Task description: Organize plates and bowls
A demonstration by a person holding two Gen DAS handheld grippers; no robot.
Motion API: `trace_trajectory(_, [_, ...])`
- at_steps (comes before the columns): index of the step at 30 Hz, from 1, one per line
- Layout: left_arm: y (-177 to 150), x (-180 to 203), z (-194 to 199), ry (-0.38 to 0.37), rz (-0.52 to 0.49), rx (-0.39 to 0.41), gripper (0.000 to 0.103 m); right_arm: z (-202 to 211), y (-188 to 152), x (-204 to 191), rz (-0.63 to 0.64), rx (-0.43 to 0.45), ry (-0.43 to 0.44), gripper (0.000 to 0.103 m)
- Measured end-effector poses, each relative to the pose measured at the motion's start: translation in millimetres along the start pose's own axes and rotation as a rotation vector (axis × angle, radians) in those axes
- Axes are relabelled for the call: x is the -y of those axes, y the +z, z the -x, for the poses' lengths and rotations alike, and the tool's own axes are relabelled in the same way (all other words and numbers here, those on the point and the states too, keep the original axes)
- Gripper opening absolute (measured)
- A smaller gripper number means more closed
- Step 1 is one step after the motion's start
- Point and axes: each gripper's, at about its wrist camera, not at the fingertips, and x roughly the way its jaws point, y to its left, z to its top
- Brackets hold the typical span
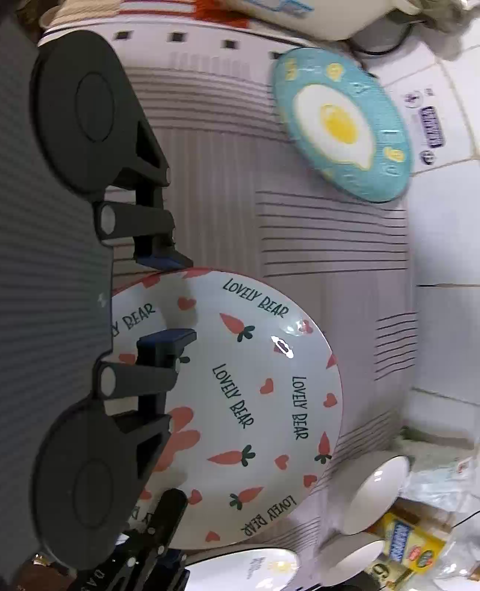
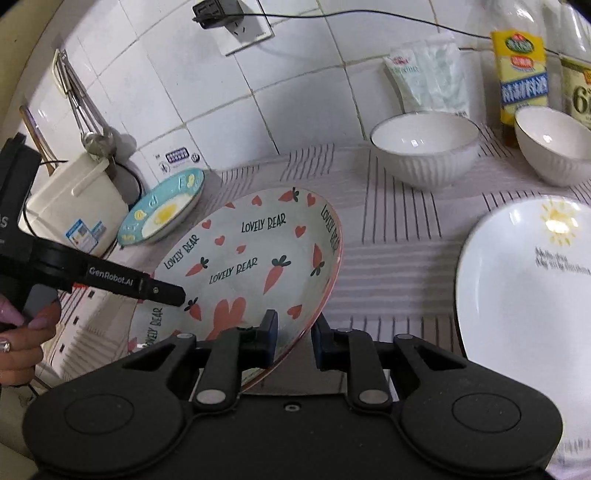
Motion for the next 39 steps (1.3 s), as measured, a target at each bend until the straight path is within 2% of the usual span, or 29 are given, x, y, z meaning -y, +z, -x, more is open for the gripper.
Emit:
trace_trajectory(8, [39.1, -14.2, -13.0, 0.021, -0.010, 0.037, 0.031, -29.4, 35.6, 1.0, 0.012, 0.031, 0.019, 0.024])
trace_trajectory(17, [75.7, -19.7, -42.9, 0.035, 0.010, 0.013, 0.031, -59.3, 61.4, 1.7, -0.001, 0.018, 0.008, 0.024])
trace_trajectory(21, [80.5, -10.7, -63.6, 0.068, -0.023, -0.013, 0.031, -72.1, 65.4, 0.5, 0.002, 0.007, -0.044, 0.023])
trace_trajectory(24, [81.2, 0.8, -64.6, 0.119, -0.073, 0.018, 0.031, -77.6, 69.1, -0.1, -0.017, 0.010, -0.076, 0.023])
trace_trajectory(28, [84.8, 3.9, -61.6, 0.121, -0.058, 0.029, 0.031, -85.7, 67.4, 4.6, -0.059, -0.022, -0.106, 0.023])
trace_trajectory(31, [85.8, 6.9, -61.3, 0.148, -0.066, 0.033, 0.026, -89.8, 66.5, 10.0, -0.110, -0.061, -0.108, 0.026])
trace_trajectory(33, [83.1, 10.5, -61.1, 0.165, -0.080, 0.051, 0.029, -90.2, 63.7, 7.7, -0.096, -0.067, -0.136, 0.026])
trace_trajectory(36, [80.1, 16.2, -56.9, 0.205, -0.104, 0.045, 0.029, -79.9, 60.5, -1.4, -0.017, -0.066, -0.219, 0.040])
trace_trajectory(39, [77.2, 15.0, -45.7, 0.204, -0.083, 0.043, 0.029, -54.5, 57.9, 5.7, -0.031, -0.060, -0.189, 0.042])
